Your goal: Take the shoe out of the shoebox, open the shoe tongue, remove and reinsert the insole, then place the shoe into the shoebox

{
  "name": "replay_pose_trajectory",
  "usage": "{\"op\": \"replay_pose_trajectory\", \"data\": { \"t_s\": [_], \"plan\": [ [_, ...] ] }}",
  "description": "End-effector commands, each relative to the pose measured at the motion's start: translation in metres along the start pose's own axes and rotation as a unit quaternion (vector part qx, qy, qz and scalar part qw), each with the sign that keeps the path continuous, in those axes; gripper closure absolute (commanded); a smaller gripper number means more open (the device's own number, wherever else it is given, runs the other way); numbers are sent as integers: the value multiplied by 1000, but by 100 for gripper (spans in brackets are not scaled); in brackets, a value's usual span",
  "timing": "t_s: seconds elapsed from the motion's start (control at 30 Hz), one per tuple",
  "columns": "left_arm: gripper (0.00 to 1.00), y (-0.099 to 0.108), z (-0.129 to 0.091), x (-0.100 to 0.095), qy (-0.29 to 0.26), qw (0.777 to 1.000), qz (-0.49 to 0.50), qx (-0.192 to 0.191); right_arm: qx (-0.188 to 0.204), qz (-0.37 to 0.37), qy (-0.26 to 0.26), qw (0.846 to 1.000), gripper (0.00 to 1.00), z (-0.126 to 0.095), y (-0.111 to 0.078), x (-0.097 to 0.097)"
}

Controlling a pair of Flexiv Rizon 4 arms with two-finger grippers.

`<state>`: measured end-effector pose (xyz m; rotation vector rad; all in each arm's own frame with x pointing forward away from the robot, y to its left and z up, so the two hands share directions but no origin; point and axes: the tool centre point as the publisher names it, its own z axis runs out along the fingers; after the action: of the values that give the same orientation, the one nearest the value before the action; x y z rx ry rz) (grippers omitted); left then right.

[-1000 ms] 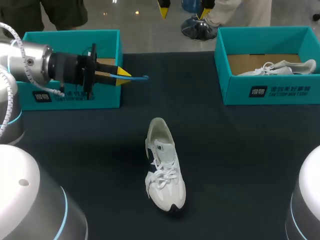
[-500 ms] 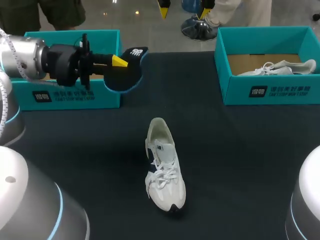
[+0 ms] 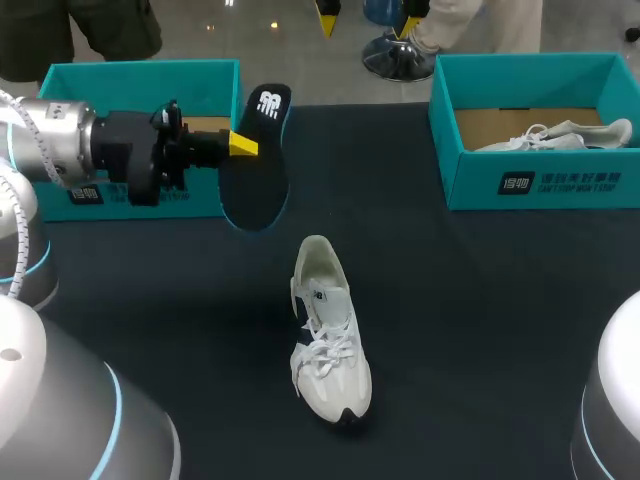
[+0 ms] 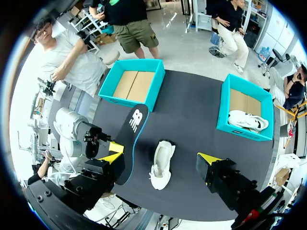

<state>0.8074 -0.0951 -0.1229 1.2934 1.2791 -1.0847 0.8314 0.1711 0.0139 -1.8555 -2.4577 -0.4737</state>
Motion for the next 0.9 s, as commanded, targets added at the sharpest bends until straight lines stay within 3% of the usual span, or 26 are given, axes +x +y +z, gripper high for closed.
{"op": "replay_pose_trajectory", "data": {
  "t_s": [0.03,0.3,0.53,0.9],
  "plan": [
    [100,-1,2,3,4,1000,3,-11,1,0,0,1000,0,0,1,0],
    [100,9,4,11,-1,999,38,-4,1,0,0,1000,0,0,1,0],
    [100,19,10,9,14,997,71,-32,1,0,0,1000,0,0,1,0],
    [100,19,12,6,15,996,75,-35,1,0,0,1000,0,0,1,0]
  ]
}}
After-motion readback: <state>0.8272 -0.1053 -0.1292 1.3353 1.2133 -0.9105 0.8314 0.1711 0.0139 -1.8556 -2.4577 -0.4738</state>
